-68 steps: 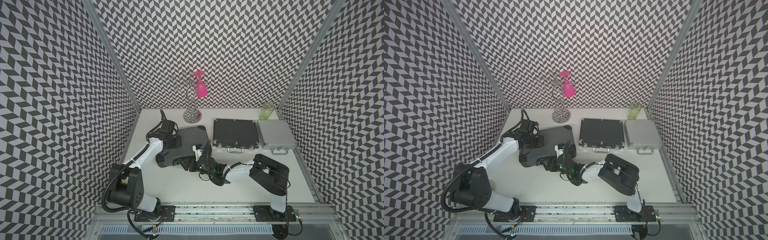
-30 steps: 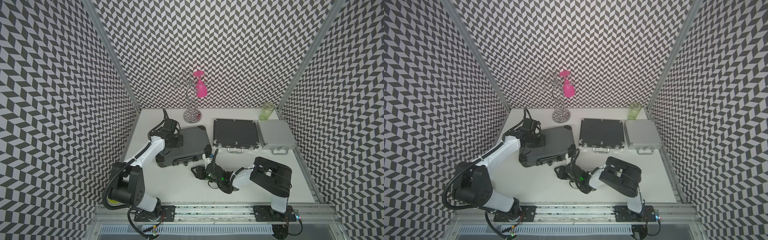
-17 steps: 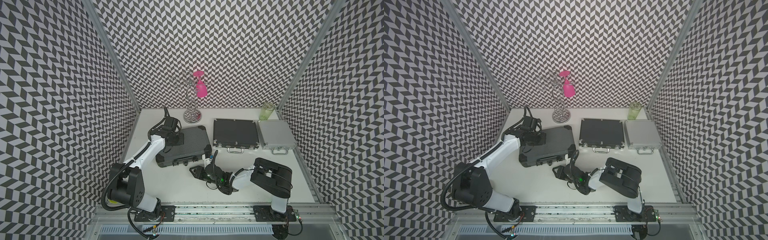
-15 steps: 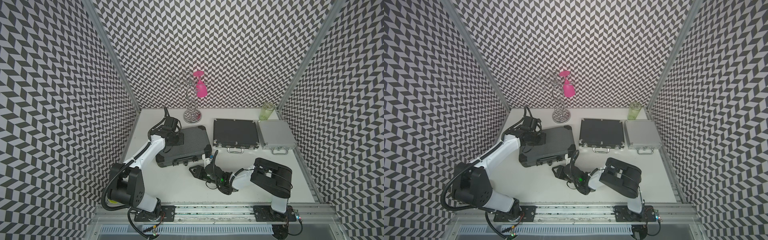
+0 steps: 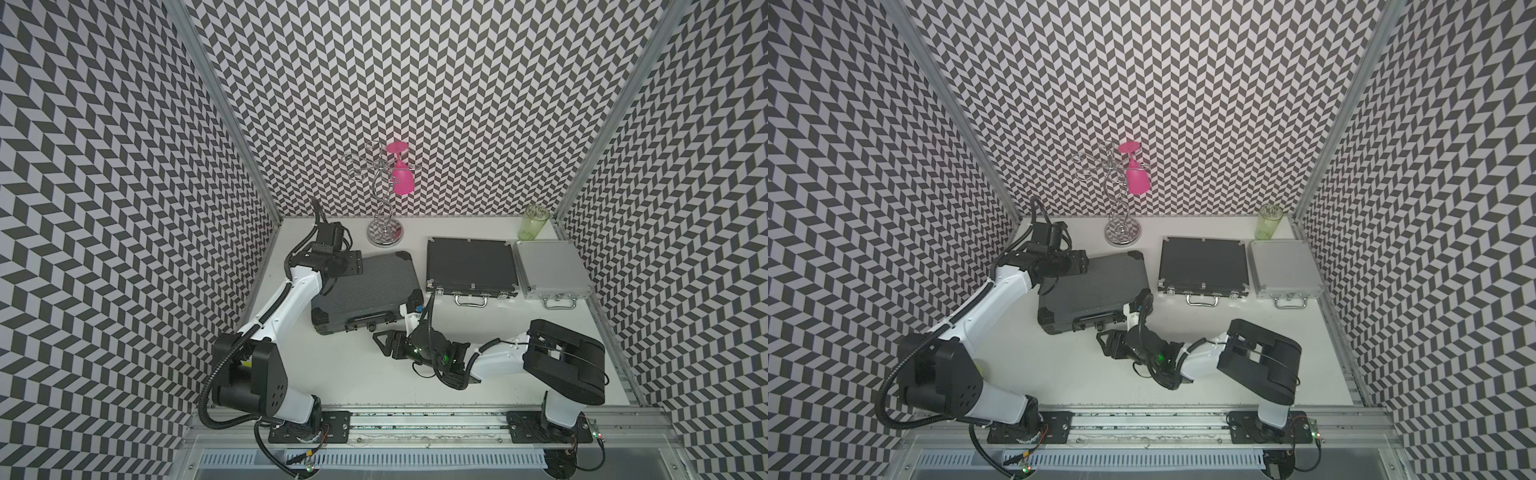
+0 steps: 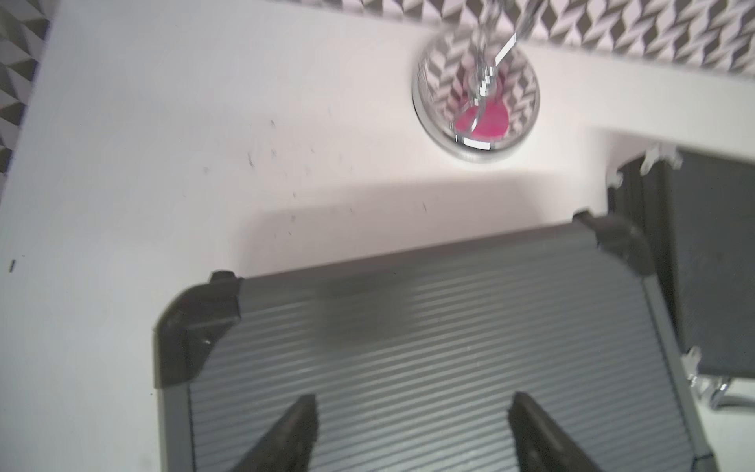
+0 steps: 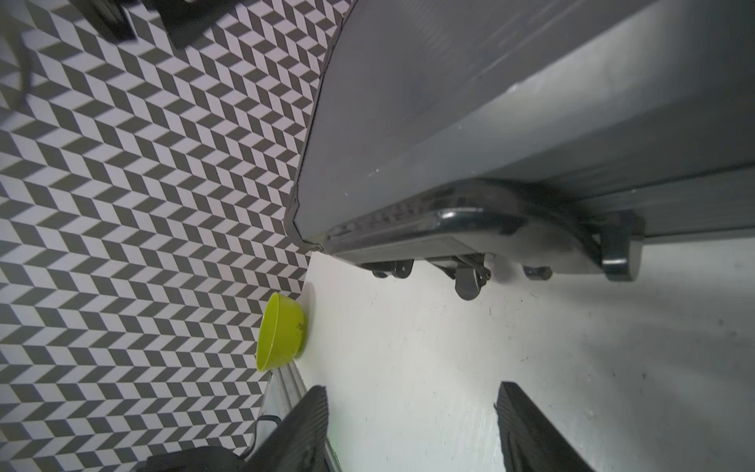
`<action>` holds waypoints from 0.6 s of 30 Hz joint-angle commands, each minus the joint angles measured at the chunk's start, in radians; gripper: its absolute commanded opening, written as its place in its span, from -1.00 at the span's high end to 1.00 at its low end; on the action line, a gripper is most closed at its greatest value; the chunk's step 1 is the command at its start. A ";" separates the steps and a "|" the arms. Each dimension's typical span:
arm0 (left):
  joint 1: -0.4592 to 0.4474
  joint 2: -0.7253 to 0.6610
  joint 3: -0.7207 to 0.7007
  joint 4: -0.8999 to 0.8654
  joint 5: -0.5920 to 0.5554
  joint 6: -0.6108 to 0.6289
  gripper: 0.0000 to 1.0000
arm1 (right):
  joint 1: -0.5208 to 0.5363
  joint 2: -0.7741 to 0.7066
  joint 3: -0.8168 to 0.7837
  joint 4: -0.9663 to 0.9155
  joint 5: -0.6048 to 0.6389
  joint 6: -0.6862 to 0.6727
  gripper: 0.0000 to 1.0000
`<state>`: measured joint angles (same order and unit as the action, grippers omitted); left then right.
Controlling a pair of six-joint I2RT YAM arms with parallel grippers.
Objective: Close the poker set cases
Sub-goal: Fasten the fastener on the poker set case.
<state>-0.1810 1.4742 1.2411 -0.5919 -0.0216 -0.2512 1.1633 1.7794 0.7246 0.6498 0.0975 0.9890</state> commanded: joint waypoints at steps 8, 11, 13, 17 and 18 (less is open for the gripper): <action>0.183 0.156 0.155 0.101 0.126 0.150 -0.98 | 0.036 -0.012 0.062 -0.053 0.007 -0.138 -0.31; 0.225 0.167 0.170 0.154 0.084 0.128 -0.99 | 0.036 -0.012 0.063 -0.051 0.003 -0.147 -0.30; 0.248 0.141 0.176 0.218 0.049 0.089 -0.99 | 0.036 -0.017 0.064 -0.062 0.002 -0.158 -0.30; 0.379 0.078 0.063 0.453 0.215 -0.086 -0.99 | 0.037 -0.025 0.092 -0.121 -0.003 -0.206 -0.29; 0.421 0.074 0.037 0.485 0.252 -0.135 -0.99 | 0.037 -0.029 0.100 -0.139 -0.004 -0.220 -0.29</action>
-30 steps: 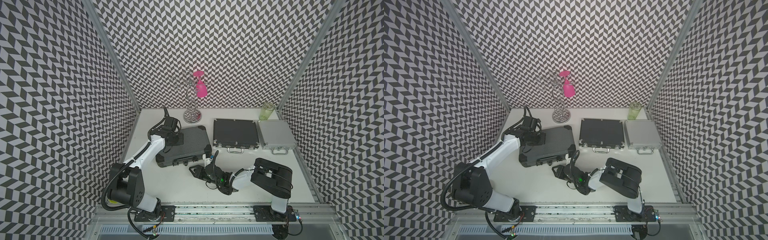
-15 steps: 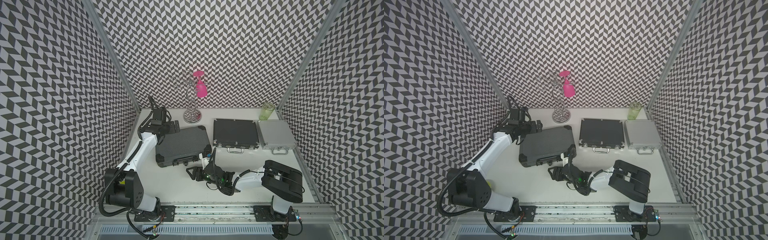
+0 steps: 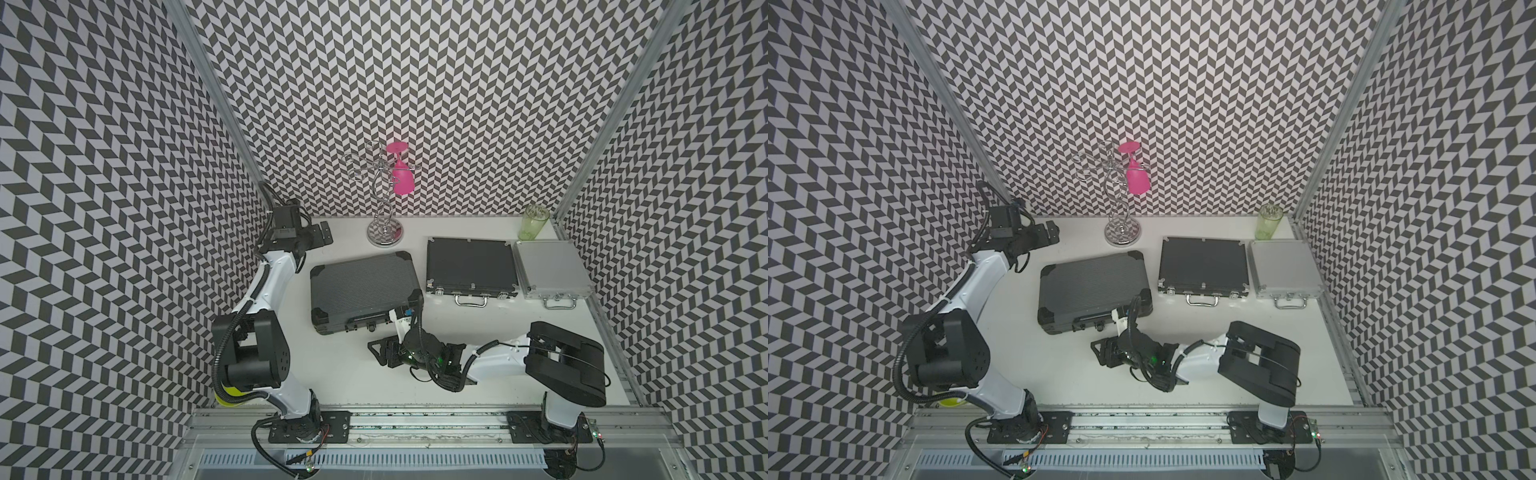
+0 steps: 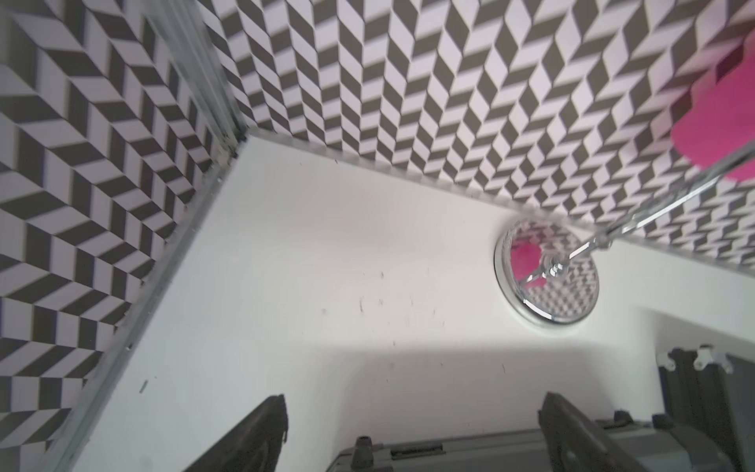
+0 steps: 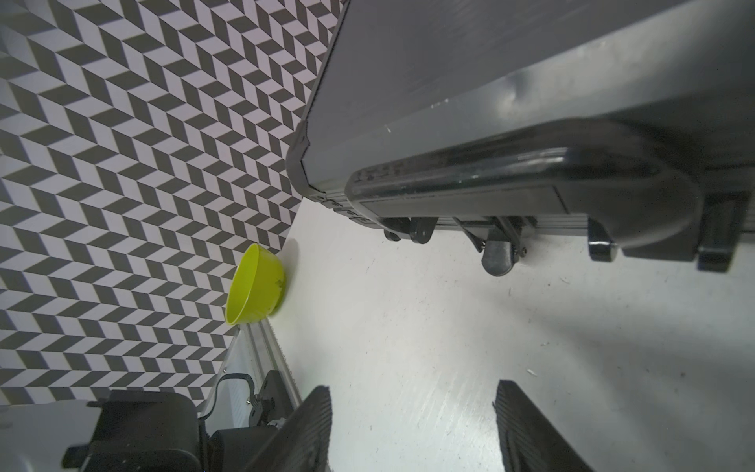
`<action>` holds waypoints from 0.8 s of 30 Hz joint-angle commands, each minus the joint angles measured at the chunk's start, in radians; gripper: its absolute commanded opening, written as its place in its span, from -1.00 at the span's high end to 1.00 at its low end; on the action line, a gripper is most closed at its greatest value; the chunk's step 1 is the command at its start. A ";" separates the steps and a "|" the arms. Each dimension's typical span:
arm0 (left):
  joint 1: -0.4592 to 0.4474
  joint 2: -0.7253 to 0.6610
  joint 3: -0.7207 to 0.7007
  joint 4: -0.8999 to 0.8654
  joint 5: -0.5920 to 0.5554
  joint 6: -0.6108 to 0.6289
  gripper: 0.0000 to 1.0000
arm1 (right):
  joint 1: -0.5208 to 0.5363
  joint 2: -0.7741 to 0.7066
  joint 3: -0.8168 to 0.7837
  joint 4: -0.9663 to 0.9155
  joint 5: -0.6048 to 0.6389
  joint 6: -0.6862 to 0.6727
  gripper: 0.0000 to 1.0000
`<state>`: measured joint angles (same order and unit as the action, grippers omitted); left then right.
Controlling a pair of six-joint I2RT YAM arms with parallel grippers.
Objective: Close the poker set cases
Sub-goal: Fasten the fastener on the poker set case.
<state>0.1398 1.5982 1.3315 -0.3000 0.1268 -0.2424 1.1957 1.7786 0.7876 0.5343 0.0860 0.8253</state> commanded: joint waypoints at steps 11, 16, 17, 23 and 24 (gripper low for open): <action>0.100 0.191 0.138 -0.149 0.273 0.024 -0.75 | 0.002 0.019 0.110 -0.039 -0.001 -0.067 -0.30; 0.000 0.283 0.184 -0.263 0.156 0.087 -0.86 | 0.000 0.012 0.113 -0.015 0.001 -0.026 -0.34; -0.002 0.288 0.182 -0.265 0.182 0.089 -0.87 | -0.002 0.005 0.113 -0.021 0.006 -0.022 -0.33; -0.082 0.279 0.176 -0.293 0.230 0.164 -0.98 | -0.015 -0.010 0.102 -0.040 -0.002 0.020 -0.35; -0.096 0.283 0.179 -0.300 0.207 0.172 -0.98 | -0.019 -0.007 0.102 -0.039 -0.008 0.031 -0.35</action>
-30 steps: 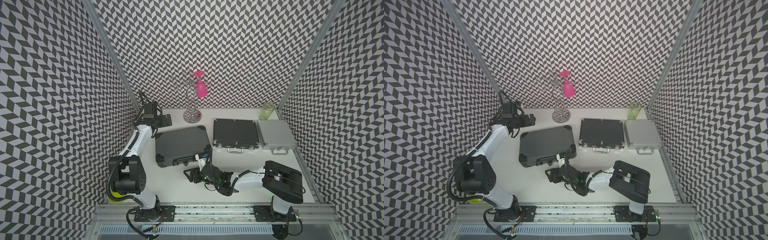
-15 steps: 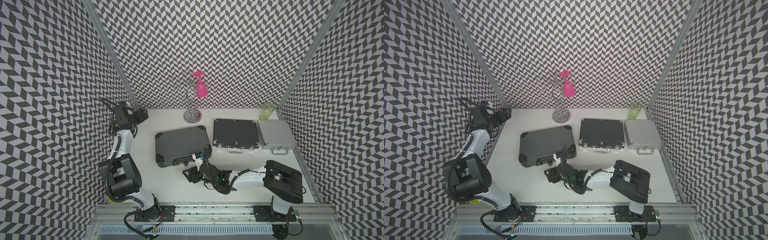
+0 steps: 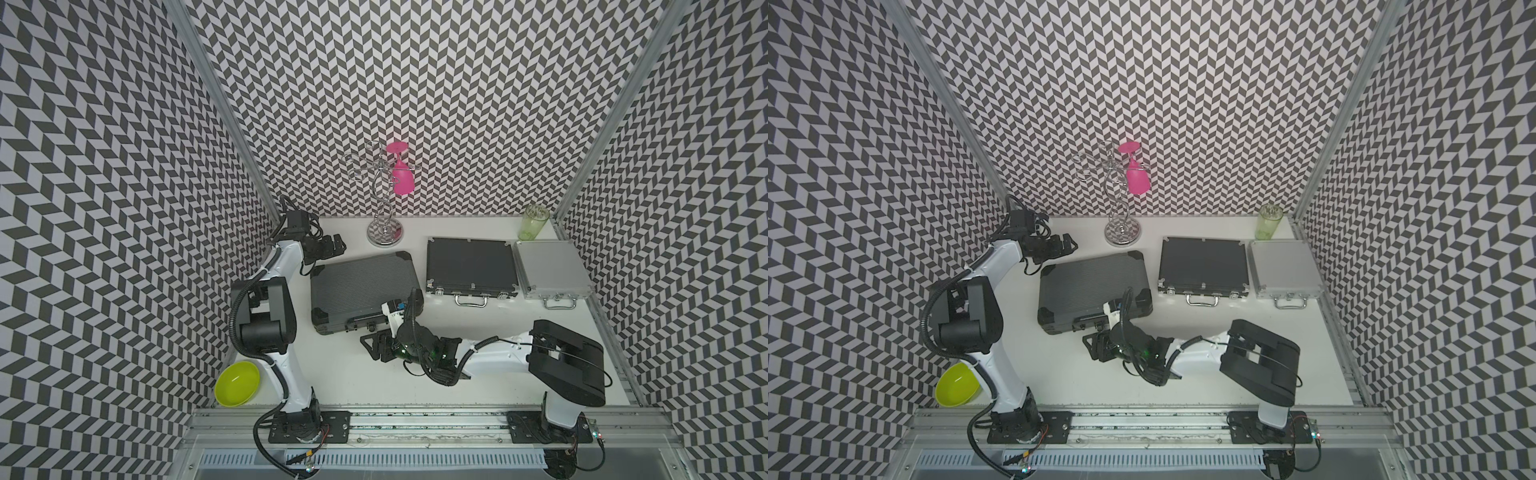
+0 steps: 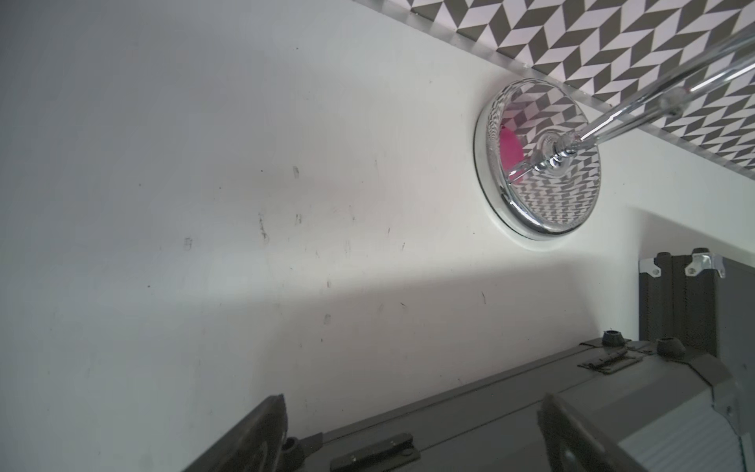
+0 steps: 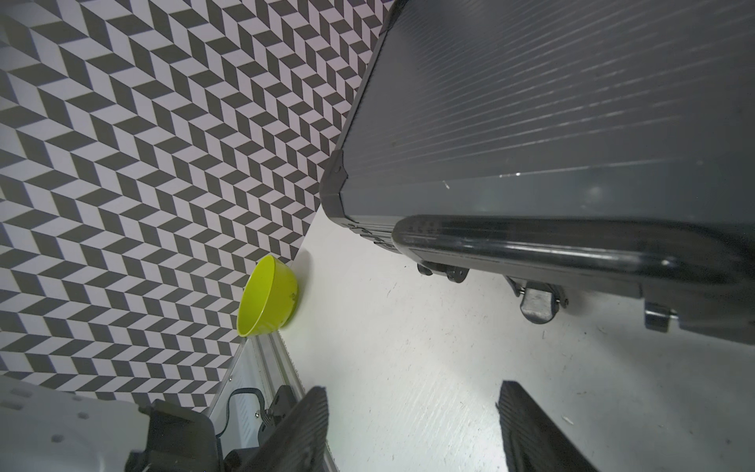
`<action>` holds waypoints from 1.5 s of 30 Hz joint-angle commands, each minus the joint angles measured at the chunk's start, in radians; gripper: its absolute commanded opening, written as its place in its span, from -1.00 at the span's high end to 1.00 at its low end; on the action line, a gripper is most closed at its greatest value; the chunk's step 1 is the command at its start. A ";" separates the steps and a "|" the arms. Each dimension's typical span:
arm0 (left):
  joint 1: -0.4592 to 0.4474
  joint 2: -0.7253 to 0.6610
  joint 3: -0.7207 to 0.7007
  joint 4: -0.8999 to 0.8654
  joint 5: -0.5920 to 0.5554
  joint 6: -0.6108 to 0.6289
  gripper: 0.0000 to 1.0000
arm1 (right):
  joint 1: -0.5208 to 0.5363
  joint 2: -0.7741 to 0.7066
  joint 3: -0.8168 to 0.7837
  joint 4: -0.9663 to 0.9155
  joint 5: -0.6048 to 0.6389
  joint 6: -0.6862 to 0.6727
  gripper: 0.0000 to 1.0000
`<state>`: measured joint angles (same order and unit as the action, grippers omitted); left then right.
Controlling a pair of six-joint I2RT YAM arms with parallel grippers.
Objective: Close the poker set cases
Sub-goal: Fasten the fastener on the poker set case.
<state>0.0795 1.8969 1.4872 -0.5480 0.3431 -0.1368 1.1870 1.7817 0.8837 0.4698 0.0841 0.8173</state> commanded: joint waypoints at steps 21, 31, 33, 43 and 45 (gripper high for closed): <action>-0.118 0.076 0.019 -0.121 -0.109 0.112 -0.98 | -0.001 0.099 0.067 0.097 0.038 0.307 -0.54; -0.131 0.065 -0.052 -0.113 -0.135 0.084 -0.91 | -0.001 0.158 0.099 0.053 0.148 0.356 -0.59; -0.131 0.061 -0.070 -0.108 -0.155 0.079 -0.91 | -0.001 0.165 0.097 0.058 0.171 0.364 -0.60; -0.130 0.044 -0.109 -0.080 -0.184 0.061 -0.90 | -0.003 0.201 0.121 0.082 0.176 0.385 -0.59; -0.129 0.042 -0.111 -0.079 -0.194 0.062 -0.90 | -0.002 0.201 0.124 0.089 0.172 0.388 -0.59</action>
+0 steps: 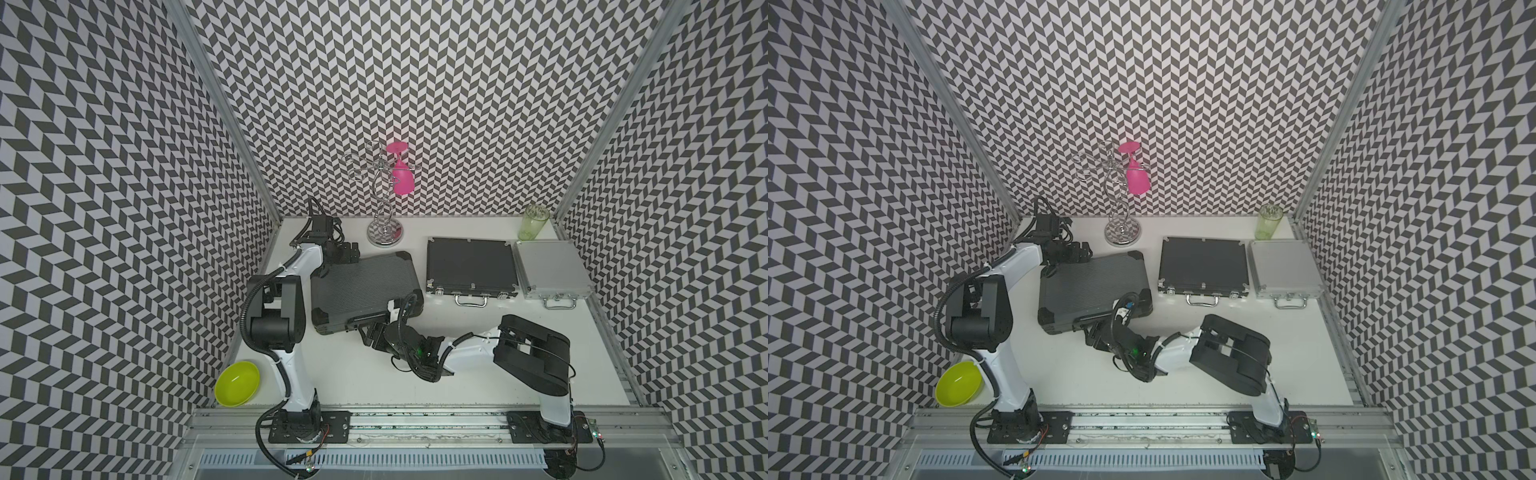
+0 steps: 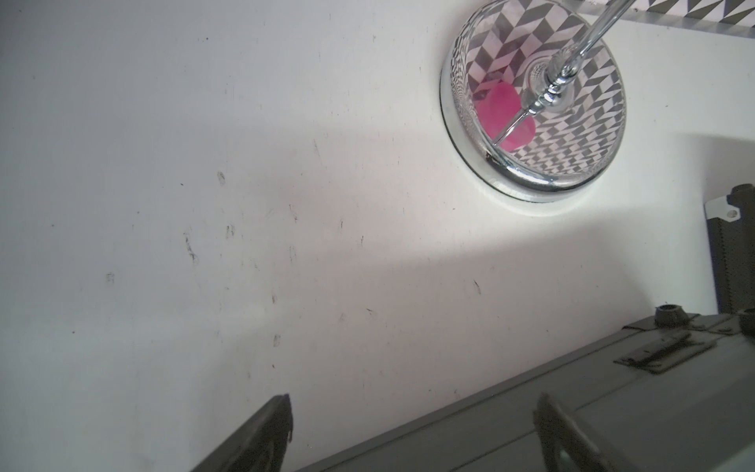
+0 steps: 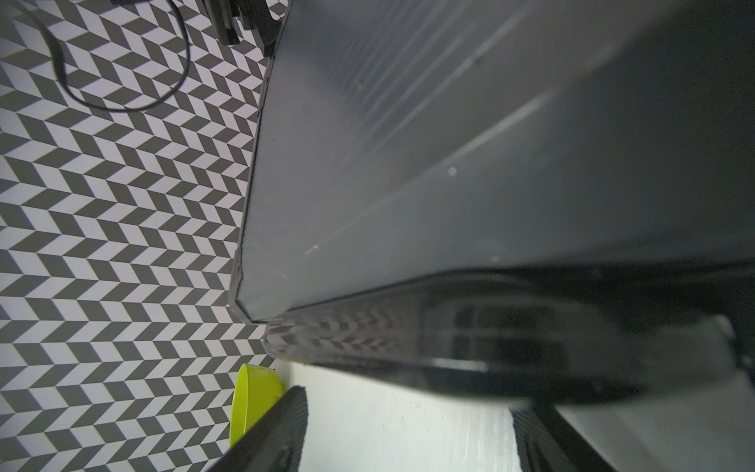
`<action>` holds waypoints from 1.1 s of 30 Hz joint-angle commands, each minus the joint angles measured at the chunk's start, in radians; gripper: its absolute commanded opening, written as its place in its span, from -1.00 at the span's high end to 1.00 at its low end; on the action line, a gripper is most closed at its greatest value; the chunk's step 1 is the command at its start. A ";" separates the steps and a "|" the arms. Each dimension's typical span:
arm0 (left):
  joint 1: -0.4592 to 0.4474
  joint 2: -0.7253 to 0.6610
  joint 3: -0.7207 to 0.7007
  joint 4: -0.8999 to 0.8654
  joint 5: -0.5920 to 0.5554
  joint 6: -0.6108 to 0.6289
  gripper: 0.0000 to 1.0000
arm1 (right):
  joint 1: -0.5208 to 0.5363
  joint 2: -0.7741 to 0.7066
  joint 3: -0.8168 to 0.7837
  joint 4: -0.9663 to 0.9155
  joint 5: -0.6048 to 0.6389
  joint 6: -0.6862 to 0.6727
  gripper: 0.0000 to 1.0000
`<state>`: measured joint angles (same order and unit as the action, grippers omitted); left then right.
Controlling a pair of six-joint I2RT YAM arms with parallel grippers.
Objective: Close the poker set cases
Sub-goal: Fasten the fastener on the poker set case.
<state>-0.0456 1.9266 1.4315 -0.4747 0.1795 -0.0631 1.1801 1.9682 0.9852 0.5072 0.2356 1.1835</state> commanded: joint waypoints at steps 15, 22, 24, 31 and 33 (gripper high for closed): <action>-0.005 -0.006 -0.059 -0.144 -0.039 -0.024 -0.88 | 0.006 0.060 0.048 0.070 0.017 0.072 -0.59; -0.005 -0.013 -0.061 -0.140 -0.039 -0.025 -0.87 | 0.005 0.077 0.056 0.082 0.042 0.083 -0.58; -0.005 -0.013 -0.065 -0.138 -0.039 -0.025 -0.87 | 0.005 0.080 0.062 0.079 0.041 0.084 -0.58; -0.004 -0.018 -0.070 -0.132 -0.042 -0.025 -0.87 | 0.006 0.071 0.069 0.081 0.018 0.076 -0.57; -0.003 -0.016 -0.069 -0.133 -0.044 -0.025 -0.86 | 0.007 0.059 0.063 0.087 0.015 0.072 -0.56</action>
<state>-0.0456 1.9053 1.4090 -0.4644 0.1459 -0.0723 1.1862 2.0174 1.0241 0.5285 0.2646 1.2495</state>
